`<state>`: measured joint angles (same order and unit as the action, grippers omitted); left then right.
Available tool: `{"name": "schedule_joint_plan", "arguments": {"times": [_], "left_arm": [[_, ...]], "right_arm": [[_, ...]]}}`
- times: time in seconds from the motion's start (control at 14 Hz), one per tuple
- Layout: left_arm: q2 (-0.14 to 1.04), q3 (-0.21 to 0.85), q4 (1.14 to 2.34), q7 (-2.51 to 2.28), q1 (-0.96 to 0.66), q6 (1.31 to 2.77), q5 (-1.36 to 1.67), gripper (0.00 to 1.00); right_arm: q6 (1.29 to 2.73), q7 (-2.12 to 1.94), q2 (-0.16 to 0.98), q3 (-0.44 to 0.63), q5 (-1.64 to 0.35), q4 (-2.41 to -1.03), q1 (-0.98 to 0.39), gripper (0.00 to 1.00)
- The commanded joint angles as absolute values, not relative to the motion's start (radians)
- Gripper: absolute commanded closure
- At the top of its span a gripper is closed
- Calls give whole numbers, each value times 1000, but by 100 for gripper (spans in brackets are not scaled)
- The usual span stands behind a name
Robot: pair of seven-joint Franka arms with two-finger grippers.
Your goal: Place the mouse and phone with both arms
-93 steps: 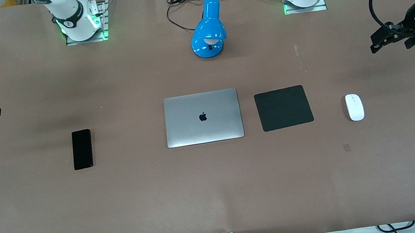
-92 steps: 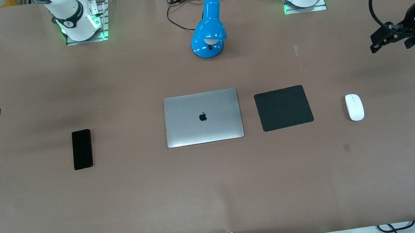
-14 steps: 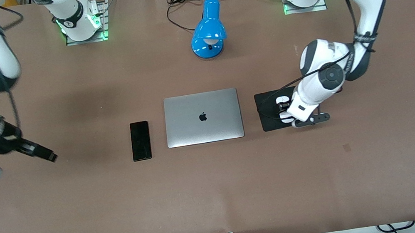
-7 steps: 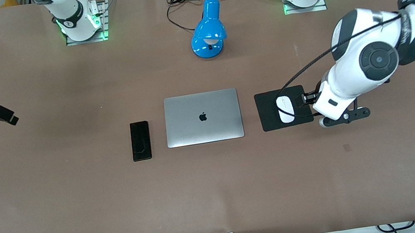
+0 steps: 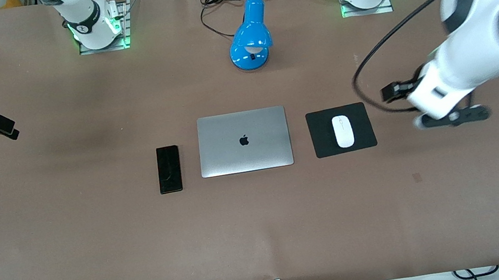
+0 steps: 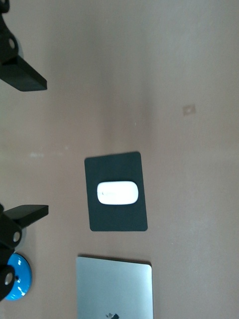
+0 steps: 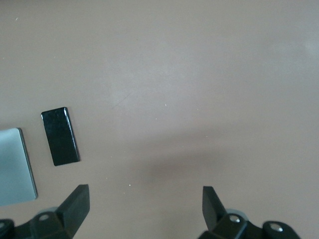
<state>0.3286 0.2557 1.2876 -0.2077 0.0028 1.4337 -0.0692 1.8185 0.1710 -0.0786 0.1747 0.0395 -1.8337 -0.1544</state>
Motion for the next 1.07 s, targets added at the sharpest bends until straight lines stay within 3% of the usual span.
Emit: {"name": "schedule_joint_plan", "arguments": {"times": [0.0, 0.14, 0.5, 1.0], "left_arm": [[191, 131, 1389, -42, -30, 1420, -46, 0], [131, 20, 1459, -20, -87, 1433, -2, 0], [-26, -11, 1661, -21, -51, 1681, 41, 0], [2, -11, 1664, -26, -25, 1677, 5, 0]], "right_arm": [[1809, 132, -91, 169, 51, -1833, -146, 0], [1804, 127, -75, 169, 49, -1809, -146, 0], [1758, 130, -71, 169, 49, -1798, -143, 0], [1758, 130, -71, 170, 49, -1798, -141, 0]]}}
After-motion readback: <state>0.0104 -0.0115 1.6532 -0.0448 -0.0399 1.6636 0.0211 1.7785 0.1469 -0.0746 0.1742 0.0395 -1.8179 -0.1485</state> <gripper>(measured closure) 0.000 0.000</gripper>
